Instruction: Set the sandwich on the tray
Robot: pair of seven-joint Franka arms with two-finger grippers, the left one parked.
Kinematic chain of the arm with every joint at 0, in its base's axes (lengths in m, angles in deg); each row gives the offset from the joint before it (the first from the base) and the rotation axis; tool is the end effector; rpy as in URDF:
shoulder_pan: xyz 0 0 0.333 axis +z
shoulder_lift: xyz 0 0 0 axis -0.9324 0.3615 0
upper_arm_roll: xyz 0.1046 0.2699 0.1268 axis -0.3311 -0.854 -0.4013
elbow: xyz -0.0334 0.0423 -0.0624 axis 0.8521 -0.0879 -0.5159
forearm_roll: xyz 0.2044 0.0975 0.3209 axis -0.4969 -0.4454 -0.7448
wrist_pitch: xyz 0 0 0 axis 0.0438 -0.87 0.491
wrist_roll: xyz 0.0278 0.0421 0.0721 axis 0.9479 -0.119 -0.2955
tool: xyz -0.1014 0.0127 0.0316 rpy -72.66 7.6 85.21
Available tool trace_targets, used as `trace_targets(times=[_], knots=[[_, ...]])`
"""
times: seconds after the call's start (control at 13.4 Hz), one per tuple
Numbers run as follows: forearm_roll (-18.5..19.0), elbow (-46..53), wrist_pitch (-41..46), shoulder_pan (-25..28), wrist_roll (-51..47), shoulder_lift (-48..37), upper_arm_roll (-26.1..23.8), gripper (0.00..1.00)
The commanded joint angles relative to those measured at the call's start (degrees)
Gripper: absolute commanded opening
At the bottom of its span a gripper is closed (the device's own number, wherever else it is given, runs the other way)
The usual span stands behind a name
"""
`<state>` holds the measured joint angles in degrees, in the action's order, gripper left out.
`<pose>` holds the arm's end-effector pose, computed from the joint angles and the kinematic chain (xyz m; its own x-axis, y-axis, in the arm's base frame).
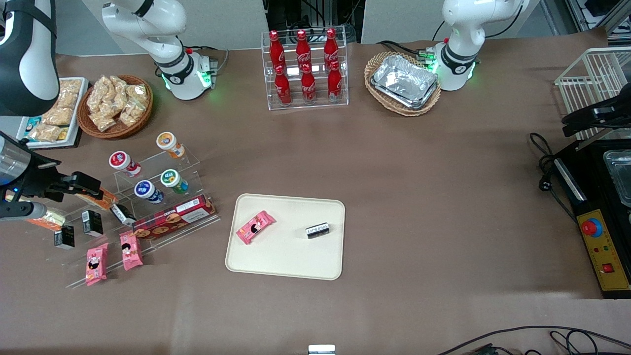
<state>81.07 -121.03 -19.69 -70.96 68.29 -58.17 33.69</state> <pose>0.6082 -0.0155 0.5665 0.9996 -0.0076 0.0271 -0.0072 -0.9998 -0.0166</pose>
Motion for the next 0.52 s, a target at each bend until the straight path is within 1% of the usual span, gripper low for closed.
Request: trace_targets(times=[0.0,0.07,0.3,0.45], knots=[[3.61,-0.47,0.1,-0.23,6.17,-0.88,0.68,1.0],[4.33,-0.47,0.28,-0.31,10.3,-1.14,1.11,1.0],[3.98,-0.38,0.72,-0.23,19.98,-1.32,5.67,1.0],[3.9,-0.38,0.72,-0.49,28.14,-1.41,7.61,1.0]])
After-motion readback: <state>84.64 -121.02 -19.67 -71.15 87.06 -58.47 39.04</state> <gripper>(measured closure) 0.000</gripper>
